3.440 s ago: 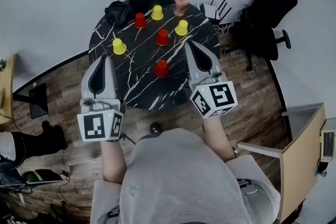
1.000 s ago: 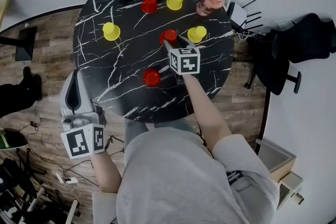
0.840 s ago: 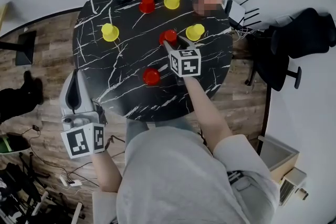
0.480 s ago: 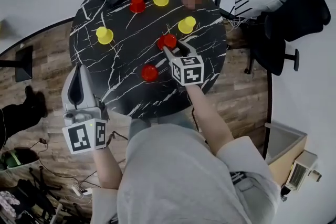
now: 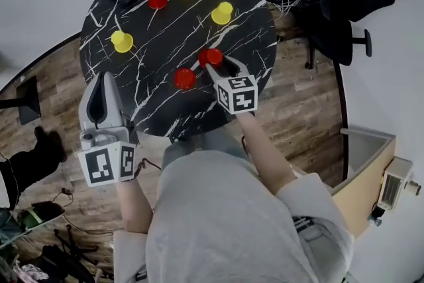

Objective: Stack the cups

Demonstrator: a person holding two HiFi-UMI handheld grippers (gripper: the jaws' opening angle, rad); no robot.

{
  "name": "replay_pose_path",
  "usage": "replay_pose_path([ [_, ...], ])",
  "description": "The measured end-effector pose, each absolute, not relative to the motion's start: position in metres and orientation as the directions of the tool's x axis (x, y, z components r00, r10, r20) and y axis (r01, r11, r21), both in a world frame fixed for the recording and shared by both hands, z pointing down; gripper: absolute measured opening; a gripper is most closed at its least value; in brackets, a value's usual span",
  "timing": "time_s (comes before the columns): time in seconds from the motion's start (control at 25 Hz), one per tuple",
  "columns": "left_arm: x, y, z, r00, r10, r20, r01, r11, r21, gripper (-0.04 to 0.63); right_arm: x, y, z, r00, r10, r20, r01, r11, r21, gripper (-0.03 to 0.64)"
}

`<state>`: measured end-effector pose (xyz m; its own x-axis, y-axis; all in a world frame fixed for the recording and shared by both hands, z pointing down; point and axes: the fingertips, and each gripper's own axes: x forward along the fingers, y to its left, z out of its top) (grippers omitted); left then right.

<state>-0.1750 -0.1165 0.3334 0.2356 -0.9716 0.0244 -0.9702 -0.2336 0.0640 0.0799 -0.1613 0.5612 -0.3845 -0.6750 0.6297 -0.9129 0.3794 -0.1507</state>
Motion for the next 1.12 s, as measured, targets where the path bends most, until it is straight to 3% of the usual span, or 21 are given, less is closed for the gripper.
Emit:
replay_pose_path([
  [0.72,-0.179,-0.100,0.340,0.286,-0.957,0.047,-0.957,-0.283,0.058,0.006,0.070,-0.106,0.605,-0.341,-0.615,0.711,-0.923,0.363,-0.129,0.206],
  [0.96,-0.182,-0.098,0.343,0.276,-0.960,0.052,-0.960,-0.273,0.061,0.006,0.069,-0.107,0.604,-0.348,-0.619,0.704,-0.921,0.365,-0.135,0.215],
  [1.12,-0.181,-0.100,0.344,0.273,-0.961,0.052,-0.961,-0.270,0.062,0.006,0.068,-0.115,0.586,-0.399,-0.657,0.640,-0.910,0.372,-0.185,0.259],
])
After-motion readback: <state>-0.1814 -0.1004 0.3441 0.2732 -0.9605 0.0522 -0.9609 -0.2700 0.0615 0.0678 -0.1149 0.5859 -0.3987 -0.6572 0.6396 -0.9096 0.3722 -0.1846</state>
